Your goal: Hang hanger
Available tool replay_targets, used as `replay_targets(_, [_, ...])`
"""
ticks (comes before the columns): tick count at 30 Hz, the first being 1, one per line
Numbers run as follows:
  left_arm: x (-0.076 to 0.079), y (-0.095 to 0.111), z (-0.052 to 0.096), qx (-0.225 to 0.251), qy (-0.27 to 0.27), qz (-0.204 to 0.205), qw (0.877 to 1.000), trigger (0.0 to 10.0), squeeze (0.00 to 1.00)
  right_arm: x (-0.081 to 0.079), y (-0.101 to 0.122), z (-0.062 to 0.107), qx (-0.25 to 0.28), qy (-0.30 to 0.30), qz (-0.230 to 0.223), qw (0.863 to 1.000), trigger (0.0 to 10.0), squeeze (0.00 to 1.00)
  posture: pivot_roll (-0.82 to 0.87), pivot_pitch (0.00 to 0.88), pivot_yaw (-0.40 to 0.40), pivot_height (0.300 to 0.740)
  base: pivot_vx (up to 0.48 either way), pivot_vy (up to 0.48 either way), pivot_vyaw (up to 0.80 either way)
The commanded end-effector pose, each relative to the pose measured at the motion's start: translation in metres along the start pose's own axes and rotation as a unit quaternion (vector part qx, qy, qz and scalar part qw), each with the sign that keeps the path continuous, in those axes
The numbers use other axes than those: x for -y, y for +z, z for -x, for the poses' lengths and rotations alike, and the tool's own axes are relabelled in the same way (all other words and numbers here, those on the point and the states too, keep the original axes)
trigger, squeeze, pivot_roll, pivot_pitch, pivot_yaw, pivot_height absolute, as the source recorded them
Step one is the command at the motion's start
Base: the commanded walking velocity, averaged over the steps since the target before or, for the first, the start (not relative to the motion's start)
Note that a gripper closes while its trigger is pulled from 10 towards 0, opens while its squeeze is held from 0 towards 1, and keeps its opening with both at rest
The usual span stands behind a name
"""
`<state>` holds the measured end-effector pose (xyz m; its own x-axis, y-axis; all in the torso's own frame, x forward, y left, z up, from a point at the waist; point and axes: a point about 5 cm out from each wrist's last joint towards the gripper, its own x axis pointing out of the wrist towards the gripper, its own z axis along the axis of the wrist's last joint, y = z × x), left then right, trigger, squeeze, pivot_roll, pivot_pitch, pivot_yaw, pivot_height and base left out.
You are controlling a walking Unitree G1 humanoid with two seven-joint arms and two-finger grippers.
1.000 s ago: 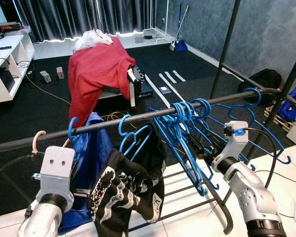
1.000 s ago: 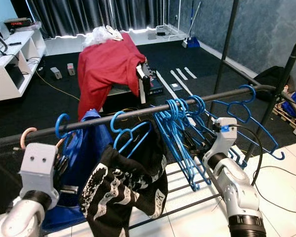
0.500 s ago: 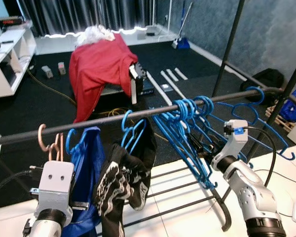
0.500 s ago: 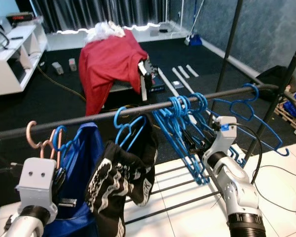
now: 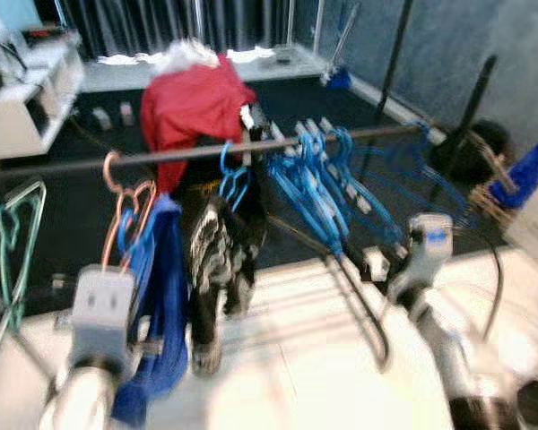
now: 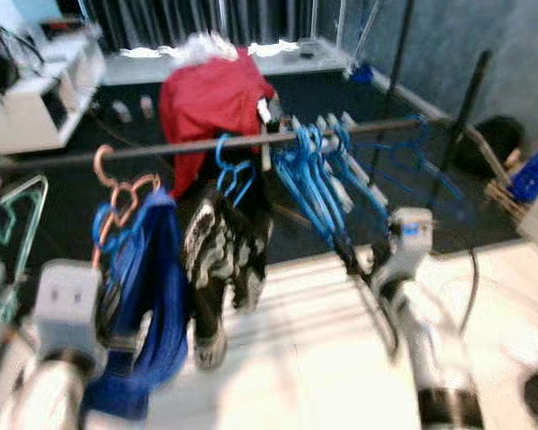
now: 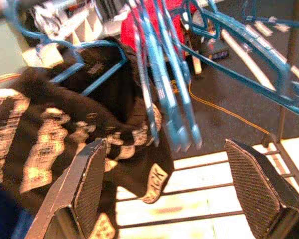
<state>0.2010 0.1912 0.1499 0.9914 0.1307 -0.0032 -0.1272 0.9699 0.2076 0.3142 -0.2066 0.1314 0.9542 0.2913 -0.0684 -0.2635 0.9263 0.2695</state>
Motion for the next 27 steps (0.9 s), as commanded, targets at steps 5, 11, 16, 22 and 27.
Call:
replay_targets(5, [-0.027,0.019,-0.028,0.061,0.023,-0.049,0.997,10.0,0.0,-0.002,-0.001,-0.001,-0.005,0.007,0.006,1.0,10.0,0.0,-0.04,0.0,-0.012,0.74,0.0,0.0,0.0])
replay_targets(11, [-0.048,0.028,-0.039,0.08,0.016,-0.083,0.993,10.0,0.0,-0.006,0.001,-0.002,-0.001,0.024,0.006,1.0,10.0,0.0,-0.03,0.0,-0.011,0.74,0.0,0.0,0.0])
replay_targets(16, [-0.058,0.033,-0.043,0.09,0.008,-0.097,0.991,10.0,0.0,-0.008,0.003,-0.003,0.002,0.035,0.004,0.999,10.0,0.0,-0.03,0.0,-0.011,0.74,0.0,0.0,0.0])
replay_targets(22, [-0.06,0.061,-0.048,0.118,-0.12,-0.097,0.981,10.0,0.0,-0.041,0.019,-0.011,0.035,0.131,-0.048,0.99,10.0,0.0,-0.01,0.0,-0.01,0.74,0.0,0.0,0.0])
replay_targets(27, [-0.055,0.085,-0.04,0.118,-0.282,-0.123,0.944,10.0,0.0,-0.084,0.04,-0.017,0.063,0.247,-0.049,0.966,10.0,0.0,-0.01,0.0,-0.014,0.74,0.0,0.0,0.0])
